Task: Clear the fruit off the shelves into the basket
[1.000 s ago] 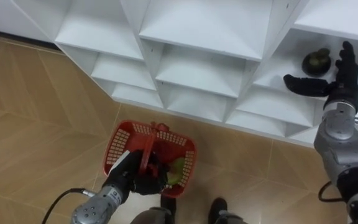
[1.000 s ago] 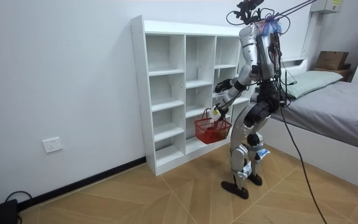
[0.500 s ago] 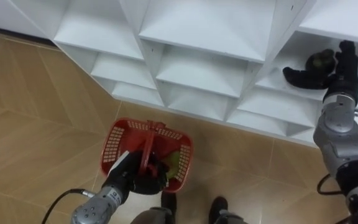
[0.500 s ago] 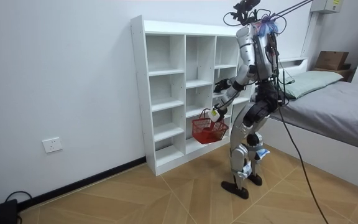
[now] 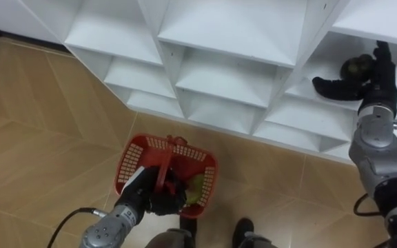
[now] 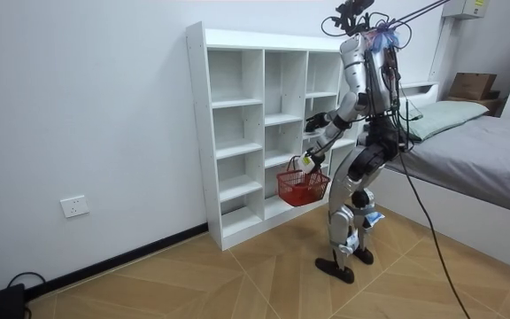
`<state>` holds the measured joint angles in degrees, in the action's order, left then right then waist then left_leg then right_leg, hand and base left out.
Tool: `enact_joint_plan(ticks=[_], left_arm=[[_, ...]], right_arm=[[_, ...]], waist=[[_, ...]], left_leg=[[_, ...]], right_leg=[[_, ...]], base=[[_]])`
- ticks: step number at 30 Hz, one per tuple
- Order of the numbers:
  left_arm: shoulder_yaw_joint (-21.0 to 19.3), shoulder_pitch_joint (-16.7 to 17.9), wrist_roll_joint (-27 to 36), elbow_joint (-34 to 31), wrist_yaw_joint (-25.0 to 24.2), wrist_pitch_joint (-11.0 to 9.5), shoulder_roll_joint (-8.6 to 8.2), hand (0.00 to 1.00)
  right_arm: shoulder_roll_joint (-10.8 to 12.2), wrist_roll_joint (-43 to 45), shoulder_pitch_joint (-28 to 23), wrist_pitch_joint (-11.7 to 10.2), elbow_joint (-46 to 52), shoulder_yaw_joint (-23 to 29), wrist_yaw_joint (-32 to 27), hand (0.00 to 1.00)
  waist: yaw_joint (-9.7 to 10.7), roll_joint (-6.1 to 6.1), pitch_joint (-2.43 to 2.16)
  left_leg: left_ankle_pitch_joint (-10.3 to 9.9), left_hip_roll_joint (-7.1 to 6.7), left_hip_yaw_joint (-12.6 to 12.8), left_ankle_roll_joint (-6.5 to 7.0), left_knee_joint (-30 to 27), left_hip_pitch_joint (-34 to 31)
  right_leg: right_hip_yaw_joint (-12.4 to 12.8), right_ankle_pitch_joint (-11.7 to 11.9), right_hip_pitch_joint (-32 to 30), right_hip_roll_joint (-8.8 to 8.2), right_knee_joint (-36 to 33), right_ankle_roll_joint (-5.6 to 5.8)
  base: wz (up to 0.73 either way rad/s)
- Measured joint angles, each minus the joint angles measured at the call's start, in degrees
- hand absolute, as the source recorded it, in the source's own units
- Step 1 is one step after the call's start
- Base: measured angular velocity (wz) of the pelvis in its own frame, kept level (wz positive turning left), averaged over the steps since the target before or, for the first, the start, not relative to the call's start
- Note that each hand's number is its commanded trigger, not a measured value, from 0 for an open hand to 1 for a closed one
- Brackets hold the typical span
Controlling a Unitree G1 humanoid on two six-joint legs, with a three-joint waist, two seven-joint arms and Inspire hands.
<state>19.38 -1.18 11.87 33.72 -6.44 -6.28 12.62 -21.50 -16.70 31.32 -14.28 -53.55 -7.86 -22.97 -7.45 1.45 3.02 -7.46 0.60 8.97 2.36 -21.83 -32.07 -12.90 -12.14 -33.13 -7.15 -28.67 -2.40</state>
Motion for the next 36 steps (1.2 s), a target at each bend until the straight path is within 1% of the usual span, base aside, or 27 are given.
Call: enact_joint_plan(ticks=[6,9,10,11,12,16,20,22,25,36], left_arm=[[0.01,-1.05,0.01,-0.01,0.19,0.00,-0.01,1.00],[0.10,-1.48,0.33,-0.02,0.67,0.00,-0.01,1.00],[0.19,-1.58,0.74,-0.02,0.79,-0.01,-0.01,1.00],[0.36,-1.61,1.28,-0.02,0.80,-0.02,0.00,1.00],[0.45,-1.60,1.46,-0.02,0.80,-0.02,0.00,1.00],[1.32,-1.53,2.12,-0.01,0.78,-0.02,-0.02,1.00],[1.32,-1.63,2.32,0.00,0.76,0.00,-0.01,1.00],[1.36,-1.64,2.93,0.00,0.75,0.02,-0.01,1.00],[1.81,-1.76,4.30,0.00,0.75,0.03,0.01,1.00],[2.70,-1.92,4.37,0.00,0.75,0.03,0.13,1.00]], right_arm=[[-0.34,0.02,0.00,-0.19,-0.14,-0.67,-0.77,0.00],[-0.88,0.04,-0.01,-0.49,-0.66,-2.19,-0.90,0.00],[-0.91,0.21,0.00,-0.90,-1.32,-2.36,-0.85,0.04],[-0.95,0.48,0.00,-1.19,-1.79,-2.55,-0.85,0.65],[-0.98,0.66,0.00,-1.20,-1.84,-2.59,-0.85,1.00],[-1.42,1.51,0.00,-1.18,-2.24,-2.54,-1.62,1.00],[-3.57,1.57,0.02,-1.03,-2.73,-2.16,-2.06,1.00],[-3.83,1.53,0.03,-0.88,-2.68,-2.17,-2.53,1.00],[-3.94,1.46,0.13,-0.66,-2.61,-2.20,-3.42,1.00],[-3.80,1.22,0.17,-0.71,-2.61,-4.33,-3.79,1.00]], waist=[[-0.16,-0.01,0.00],[-0.19,-0.01,-0.01],[-0.24,-0.01,-0.01],[-0.32,-0.01,-0.01],[-0.35,-0.02,-0.01],[-0.52,-0.04,0.00],[-0.54,-0.18,0.09],[-0.53,-0.20,0.10],[-0.53,-0.20,0.10],[-0.53,-0.16,0.13]], left_leg=[[0.00,0.00,0.04,0.00,0.10,-0.13],[0.00,0.00,0.05,0.00,0.10,-0.12],[0.00,0.01,0.05,0.00,0.09,-0.10],[0.01,0.01,0.06,0.00,0.09,-0.10],[0.01,0.01,0.06,0.01,0.08,-0.09],[0.00,0.02,0.06,0.00,0.08,-0.09],[0.00,0.08,0.06,0.00,0.12,-0.09],[0.01,0.16,0.10,-0.04,0.17,-0.08],[0.02,0.21,0.14,-0.07,0.24,-0.09],[0.02,0.20,0.27,-0.06,0.14,-0.09]], right_leg=[[-0.06,0.00,-0.01,0.02,-0.05,0.01],[-0.05,0.01,0.01,0.02,-0.08,0.01],[-0.05,0.01,0.02,0.02,-0.12,0.01],[-0.05,0.01,0.03,0.02,-0.14,0.01],[-0.05,0.01,0.03,0.02,-0.15,0.01],[-0.06,0.01,0.03,0.03,-0.10,0.01],[-0.02,0.01,0.02,0.13,0.02,0.01],[0.00,0.01,0.01,0.24,0.06,-0.01],[0.01,0.01,0.02,0.32,0.13,-0.03],[0.07,0.01,0.02,0.26,0.35,-0.03]], base=[[0.00],[0.00],[0.00],[0.00],[0.00],[0.00],[0.00],[0.00],[0.00],[0.00]])
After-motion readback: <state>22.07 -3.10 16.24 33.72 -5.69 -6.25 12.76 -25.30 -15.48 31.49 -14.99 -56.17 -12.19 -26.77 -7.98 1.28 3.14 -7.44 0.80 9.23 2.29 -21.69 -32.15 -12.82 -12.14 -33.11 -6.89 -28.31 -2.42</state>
